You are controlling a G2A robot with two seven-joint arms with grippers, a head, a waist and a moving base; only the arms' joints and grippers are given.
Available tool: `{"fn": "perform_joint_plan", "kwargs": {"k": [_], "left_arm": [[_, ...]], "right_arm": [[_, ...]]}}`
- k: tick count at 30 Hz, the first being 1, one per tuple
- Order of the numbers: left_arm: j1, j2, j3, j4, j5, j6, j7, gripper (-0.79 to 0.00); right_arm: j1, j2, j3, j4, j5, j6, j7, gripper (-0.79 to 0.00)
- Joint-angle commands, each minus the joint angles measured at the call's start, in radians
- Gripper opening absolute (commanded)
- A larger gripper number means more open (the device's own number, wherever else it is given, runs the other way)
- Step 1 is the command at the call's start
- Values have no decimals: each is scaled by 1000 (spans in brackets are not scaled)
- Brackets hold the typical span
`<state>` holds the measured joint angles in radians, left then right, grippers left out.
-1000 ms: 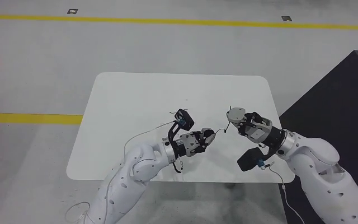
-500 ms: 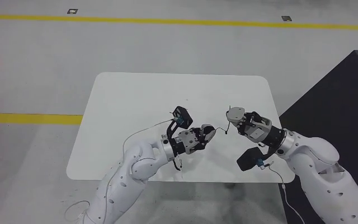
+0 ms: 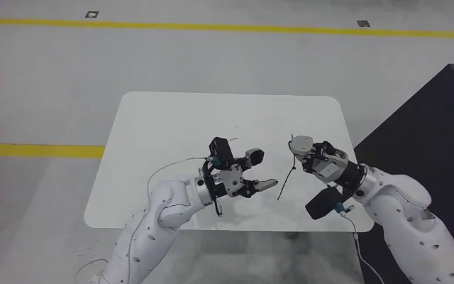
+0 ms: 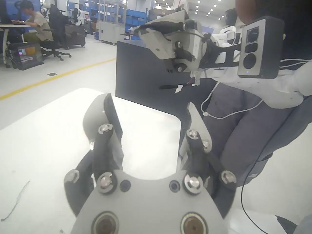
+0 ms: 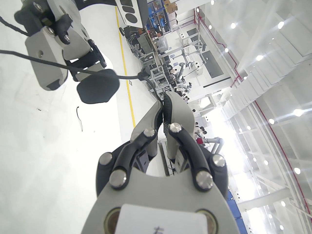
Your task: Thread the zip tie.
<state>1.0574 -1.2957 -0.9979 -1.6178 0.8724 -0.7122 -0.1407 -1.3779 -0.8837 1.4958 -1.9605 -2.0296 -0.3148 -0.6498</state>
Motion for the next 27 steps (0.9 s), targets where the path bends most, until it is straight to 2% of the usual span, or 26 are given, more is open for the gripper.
{"fn": "perform_joint_plan", "kwargs": {"k": [1,8,12,16,19,23,27], "left_arm": [[2,3,-28,23,-9,15,15,0],[52,20,-161,104,7,136,115,0],[73,22,-187,117,-19,161,133,0],[73,22,-187,117,-19,161,133,0],[73,22,-187,117,-19,161,133,0],[73,22,-187,117,-19,161,133,0],[73,22,-187,117,-19,161,133,0]], "right_arm": [[-1,-4,7,5,58,6,32,-785],[-1,-5,9,8,70,10,45,-785],[-3,-7,6,7,85,16,56,-785],[34,-25,-50,-18,191,53,223,-785],[101,-40,-115,-32,319,-9,350,-785],[195,-54,-181,-36,513,-149,483,-785],[248,-61,-216,-62,612,-251,533,-785]]}}
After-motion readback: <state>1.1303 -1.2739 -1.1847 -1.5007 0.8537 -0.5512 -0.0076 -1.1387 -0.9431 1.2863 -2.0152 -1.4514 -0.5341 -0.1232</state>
